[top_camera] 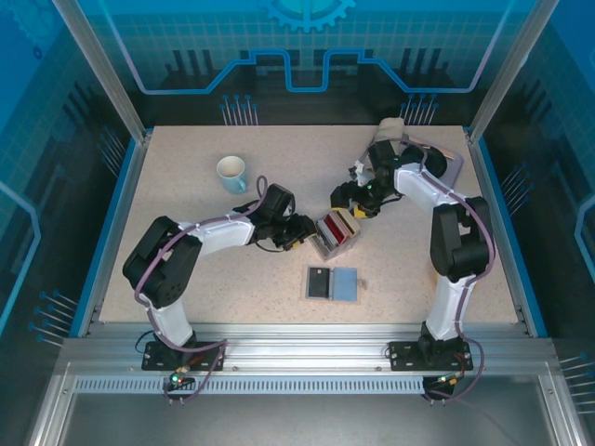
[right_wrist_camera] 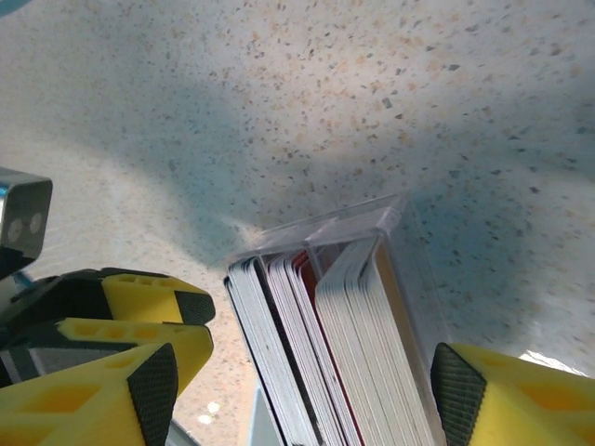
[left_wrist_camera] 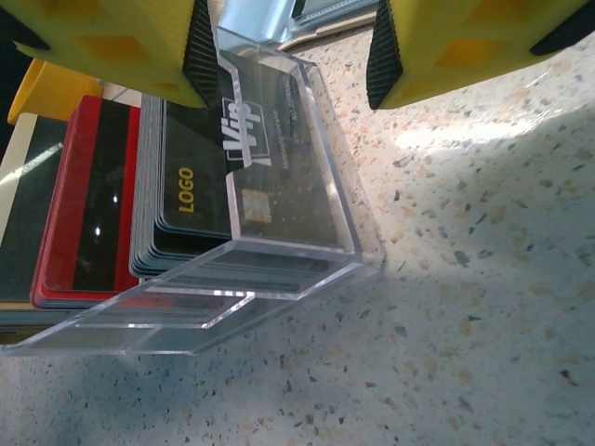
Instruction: Put the credit cards into the card holder
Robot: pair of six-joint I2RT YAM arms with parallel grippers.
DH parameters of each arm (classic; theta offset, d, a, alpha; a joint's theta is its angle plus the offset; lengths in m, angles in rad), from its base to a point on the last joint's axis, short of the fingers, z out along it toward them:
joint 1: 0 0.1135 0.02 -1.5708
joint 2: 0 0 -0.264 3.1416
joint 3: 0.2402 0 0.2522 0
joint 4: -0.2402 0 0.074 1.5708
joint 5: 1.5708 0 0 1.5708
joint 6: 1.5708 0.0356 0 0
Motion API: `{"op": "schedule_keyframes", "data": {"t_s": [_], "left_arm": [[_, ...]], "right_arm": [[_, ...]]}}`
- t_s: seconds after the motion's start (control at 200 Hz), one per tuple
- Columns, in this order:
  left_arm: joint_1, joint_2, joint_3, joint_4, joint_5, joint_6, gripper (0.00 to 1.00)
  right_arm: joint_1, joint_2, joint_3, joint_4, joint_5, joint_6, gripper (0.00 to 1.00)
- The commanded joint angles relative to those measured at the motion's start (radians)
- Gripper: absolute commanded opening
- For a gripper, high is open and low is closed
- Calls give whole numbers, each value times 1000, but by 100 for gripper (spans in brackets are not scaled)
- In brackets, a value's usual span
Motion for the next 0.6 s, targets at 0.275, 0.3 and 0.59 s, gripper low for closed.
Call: {"op": "schedule_keyframes", "data": {"t_s": [0.275,0.3,0.59], "left_arm": [[5,88,66,46,61,-43,47],[5,93,66,48,64,-44,47],[5,121,52,43,63,-52,40]], "right_arm": [[132,-106,22,-142,595,-170,69],[138,-108,22,-143,597,-178,69],[193,-65,50,-168,643,-213,68]]}}
